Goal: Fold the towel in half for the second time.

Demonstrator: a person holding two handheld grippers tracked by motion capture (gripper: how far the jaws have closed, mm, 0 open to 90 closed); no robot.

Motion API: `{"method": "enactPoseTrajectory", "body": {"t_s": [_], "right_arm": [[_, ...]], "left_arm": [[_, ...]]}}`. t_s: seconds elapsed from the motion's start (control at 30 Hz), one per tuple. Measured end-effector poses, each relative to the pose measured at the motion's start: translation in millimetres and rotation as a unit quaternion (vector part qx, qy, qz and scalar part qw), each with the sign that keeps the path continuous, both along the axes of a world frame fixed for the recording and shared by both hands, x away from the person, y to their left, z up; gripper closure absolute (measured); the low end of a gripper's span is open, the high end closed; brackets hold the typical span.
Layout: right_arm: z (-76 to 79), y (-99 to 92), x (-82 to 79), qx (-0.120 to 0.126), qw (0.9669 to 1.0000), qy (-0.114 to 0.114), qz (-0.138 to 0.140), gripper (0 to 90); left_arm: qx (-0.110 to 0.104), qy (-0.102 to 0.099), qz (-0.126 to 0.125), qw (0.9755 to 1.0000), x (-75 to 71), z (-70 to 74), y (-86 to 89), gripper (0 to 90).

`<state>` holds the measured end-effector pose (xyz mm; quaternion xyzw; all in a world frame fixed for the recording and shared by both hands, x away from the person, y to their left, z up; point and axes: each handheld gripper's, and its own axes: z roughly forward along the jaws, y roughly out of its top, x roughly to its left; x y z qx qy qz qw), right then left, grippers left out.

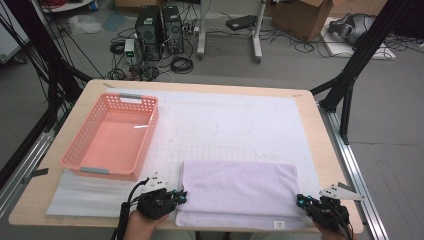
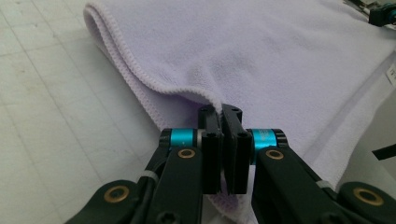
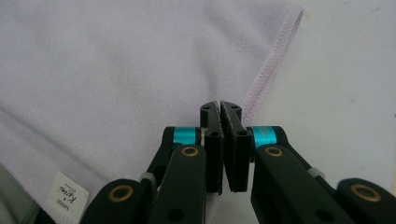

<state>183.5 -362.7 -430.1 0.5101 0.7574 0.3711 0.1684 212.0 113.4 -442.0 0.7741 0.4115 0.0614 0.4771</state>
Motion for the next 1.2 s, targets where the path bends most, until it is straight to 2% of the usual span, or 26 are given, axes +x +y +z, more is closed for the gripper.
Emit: {"method": "enactPoseTrajectory", "body": {"t_s": [0.1, 0.27, 0.37, 0.43, 0.47, 0.5, 0.53, 0.63, 0.7, 0.8, 0.97, 1.07, 1.2], "right_arm": [[6.7, -4.8, -6.7, 0.008, 0.9999, -0.013, 0.001, 88.2], [16.6, -8.7, -17.7, 0.015, 0.9997, -0.021, 0.005, 88.4], [21.1, -8.6, -22.1, 0.007, 0.9998, -0.015, 0.006, 88.4], [20.0, -8.6, -21.9, 0.004, 0.9999, 0.002, 0.01, 87.4], [17.7, -7.8, -21.6, -0.004, 0.9999, 0.01, 0.005, 83.1], [16.4, -7.7, -21.3, -0.009, 0.9999, 0.011, -0.001, 72.4], [14.8, -8.9, -19.6, -0.006, 0.9999, 0.008, -0.009, 67.7], [16.3, -12.5, -13.8, 0.009, 0.9995, -0.019, -0.025, 60.8], [17.5, -11.9, -6.8, 0.019, 0.9988, -0.034, -0.03, 57.6], [12.8, -8.3, 8.5, 0.012, 0.9984, -0.047, -0.03, 51.2], [0.0, -2.7, 36.3, 0.0, 0.9984, -0.036, -0.043, 45.1], [-2.9, -1.4, 45.0, 0.002, 0.9985, -0.03, -0.045, 43.5], [-5.4, -1.9, 54.8, 0.003, 0.9991, -0.025, -0.033, 39.9]], "left_arm": [[-0.012, -0.003, -0.002, 0.9999, -4.2, 4.5, 6.0, 87.0], [-0.027, -0.008, -0.008, 0.9996, -13.2, 11.6, 13.5, 87.1], [-0.03, -0.002, -0.018, 0.9994, -19.4, 11.4, 17.2, 87.0], [-0.029, 0.005, -0.027, 0.9992, -21.8, 9.1, 18.8, 85.7], [-0.029, 0.007, -0.026, 0.9992, -21.5, 8.5, 18.9, 79.9], [-0.03, 0.004, -0.02, 0.9993, -19.8, 8.3, 19.8, 70.4], [-0.036, 0.0, -0.012, 0.9993, -17.3, 8.8, 20.3, 61.6], [-0.044, -0.023, 0.011, 0.9987, -6.7, 12.7, 20.7, 50.1], [-0.042, -0.025, 0.023, 0.9985, 2.7, 13.5, 19.3, 47.8], [-0.037, -0.022, 0.037, 0.9984, 16.4, 10.8, 16.8, 45.5], [-0.024, -0.009, 0.048, 0.9985, 32.9, 5.0, 11.7, 43.6], [-0.015, -0.008, 0.045, 0.9988, 39.2, 2.1, 8.9, 42.4], [-0.01, -0.002, 0.048, 0.9988, 50.2, 0.1, 7.1, 39.1]]}}
